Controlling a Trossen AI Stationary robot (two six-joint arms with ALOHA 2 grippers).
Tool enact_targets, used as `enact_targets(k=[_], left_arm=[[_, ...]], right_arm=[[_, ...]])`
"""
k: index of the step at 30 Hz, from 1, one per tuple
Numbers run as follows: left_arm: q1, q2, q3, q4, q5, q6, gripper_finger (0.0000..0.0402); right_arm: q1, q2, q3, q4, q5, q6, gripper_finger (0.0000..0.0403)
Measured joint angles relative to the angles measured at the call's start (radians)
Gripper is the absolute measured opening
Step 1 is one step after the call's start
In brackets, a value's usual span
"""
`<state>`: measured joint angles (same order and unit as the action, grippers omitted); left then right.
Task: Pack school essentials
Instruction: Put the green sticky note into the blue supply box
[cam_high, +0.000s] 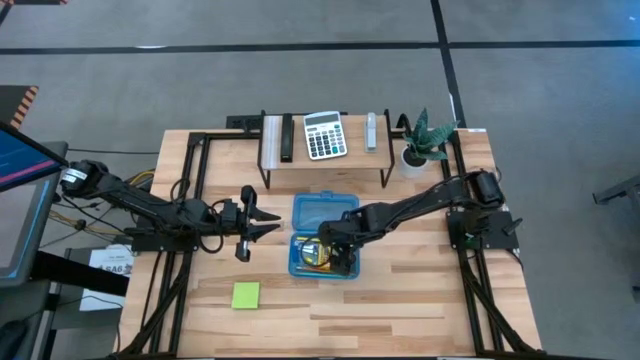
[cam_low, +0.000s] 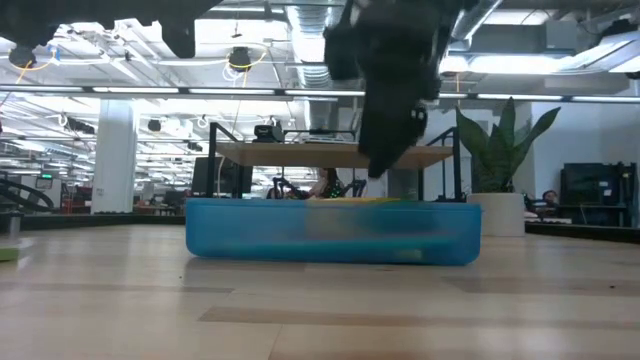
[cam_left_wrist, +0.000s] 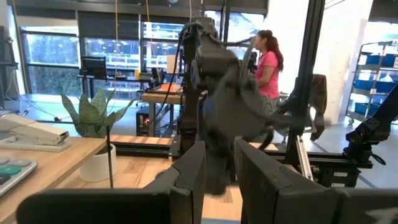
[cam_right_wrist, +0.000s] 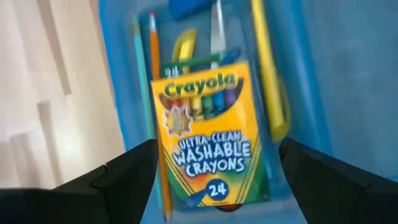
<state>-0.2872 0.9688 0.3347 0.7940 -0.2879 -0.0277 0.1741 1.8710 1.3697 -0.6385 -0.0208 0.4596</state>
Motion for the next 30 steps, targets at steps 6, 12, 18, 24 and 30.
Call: enact_targets(k=[6,12,18,24,30], left_arm=[[0.0,0.0,0.0,-0.003,-0.007,0.0,0.0072],[0.0,0.0,0.0,-0.01,-0.008,-0.008,0.0072],[0.0,0.0,0.0,-0.018,-0.008,-0.02,0.0072],[0.0,0.0,0.0,-0.019,-0.008,-0.03,0.0072],[0.0,0.0,0.0,-0.022,-0.009,-0.033,0.0072]], right_arm=[[0.08,-0.128,0.0,-0.032,0.24,0.0,0.0356],[0.228,-0.233,-0.037,-0.015,0.559,0.015,0.0357],[0.346,-0.328,-0.134,-0.005,0.635,0.089,0.0353],[0.42,-0.438,-0.283,-0.003,0.8,0.254,0.0356],[0.427,-0.538,-0.448,0.145,0.858,0.299,0.0357]])
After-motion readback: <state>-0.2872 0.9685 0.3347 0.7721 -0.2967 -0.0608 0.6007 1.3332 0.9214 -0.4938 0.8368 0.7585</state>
